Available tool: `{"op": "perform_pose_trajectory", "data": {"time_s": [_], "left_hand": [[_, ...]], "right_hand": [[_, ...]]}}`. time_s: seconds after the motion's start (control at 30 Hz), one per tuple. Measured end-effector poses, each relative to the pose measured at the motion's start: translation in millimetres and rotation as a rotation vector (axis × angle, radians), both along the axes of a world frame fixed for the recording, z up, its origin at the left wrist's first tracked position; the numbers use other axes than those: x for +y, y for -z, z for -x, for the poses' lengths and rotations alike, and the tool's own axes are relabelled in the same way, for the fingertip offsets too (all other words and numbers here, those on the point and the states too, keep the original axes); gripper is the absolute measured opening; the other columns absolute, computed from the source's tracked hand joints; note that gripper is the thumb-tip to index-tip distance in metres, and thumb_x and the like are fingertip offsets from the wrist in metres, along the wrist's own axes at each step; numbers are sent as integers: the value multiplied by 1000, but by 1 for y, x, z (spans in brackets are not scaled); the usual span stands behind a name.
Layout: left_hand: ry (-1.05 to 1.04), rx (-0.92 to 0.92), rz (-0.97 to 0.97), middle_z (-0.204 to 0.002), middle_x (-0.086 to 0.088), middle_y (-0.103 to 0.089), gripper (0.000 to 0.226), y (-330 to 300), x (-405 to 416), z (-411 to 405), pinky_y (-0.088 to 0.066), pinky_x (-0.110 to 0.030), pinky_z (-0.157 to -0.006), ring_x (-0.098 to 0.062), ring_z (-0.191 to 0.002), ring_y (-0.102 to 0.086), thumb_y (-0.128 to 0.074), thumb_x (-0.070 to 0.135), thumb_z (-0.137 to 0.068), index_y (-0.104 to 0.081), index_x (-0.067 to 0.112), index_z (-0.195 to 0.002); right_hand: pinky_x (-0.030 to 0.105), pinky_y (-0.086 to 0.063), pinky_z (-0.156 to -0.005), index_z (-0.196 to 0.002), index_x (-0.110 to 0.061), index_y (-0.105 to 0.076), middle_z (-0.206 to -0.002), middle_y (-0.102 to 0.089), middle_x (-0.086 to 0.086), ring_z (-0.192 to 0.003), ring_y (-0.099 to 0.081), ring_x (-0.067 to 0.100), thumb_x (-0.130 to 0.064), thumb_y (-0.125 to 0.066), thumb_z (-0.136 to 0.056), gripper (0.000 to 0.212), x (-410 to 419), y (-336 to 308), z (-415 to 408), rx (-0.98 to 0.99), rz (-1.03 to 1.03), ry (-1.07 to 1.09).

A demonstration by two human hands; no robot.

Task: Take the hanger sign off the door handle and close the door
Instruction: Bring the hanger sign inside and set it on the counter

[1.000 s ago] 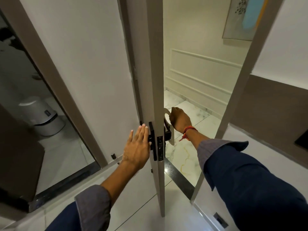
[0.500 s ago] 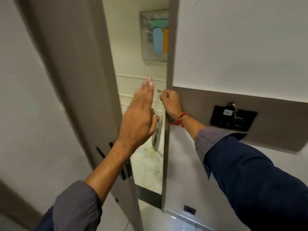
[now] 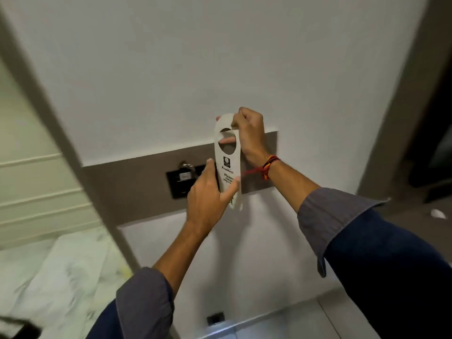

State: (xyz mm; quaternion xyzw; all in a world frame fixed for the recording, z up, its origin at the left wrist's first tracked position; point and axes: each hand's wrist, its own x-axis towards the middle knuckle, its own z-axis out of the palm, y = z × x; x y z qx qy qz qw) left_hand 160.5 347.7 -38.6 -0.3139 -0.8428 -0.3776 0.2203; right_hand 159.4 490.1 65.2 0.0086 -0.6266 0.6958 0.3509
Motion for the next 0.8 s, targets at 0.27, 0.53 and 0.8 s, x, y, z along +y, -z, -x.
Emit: {"op": "perform_pose_trajectory", "data": {"time_s": [0.27, 0.53, 0.8], "left_hand": [[242, 72, 53, -89, -2, -69, 40, 27, 197, -48, -52, -31, -63, -22, -77, -69, -42, 40, -104, -58, 12, -127], [638, -748, -61, -94, 13, -76, 12, 115, 386, -86, -56, -11, -60, 0, -74, -76, -59, 31, -101, -70, 26, -100], [612, -1184, 139, -106, -21, -78, 22, 252, 538, -116, -64, -42, -75, -36, -84, -77, -77, 14, -88, -75, -3, -101]], "right_hand": [[53, -63, -65, -72, -6, -51, -112, -77, 28, -86, -69, 30, 0, -51, -94, 22, 183, 32, -78, -69, 141, 297], [40, -63, -67, -105, -10, -62, -95, -73, 5, -83, -69, 18, -17, -68, -98, 11, 397, 175, -181, -526, -110, 656], [49, -69, -73, -145, -25, -42, -130, -71, 13, -111, -78, 34, 8, -77, -88, 75, 509, 364, -287, -891, 167, 324]]}}
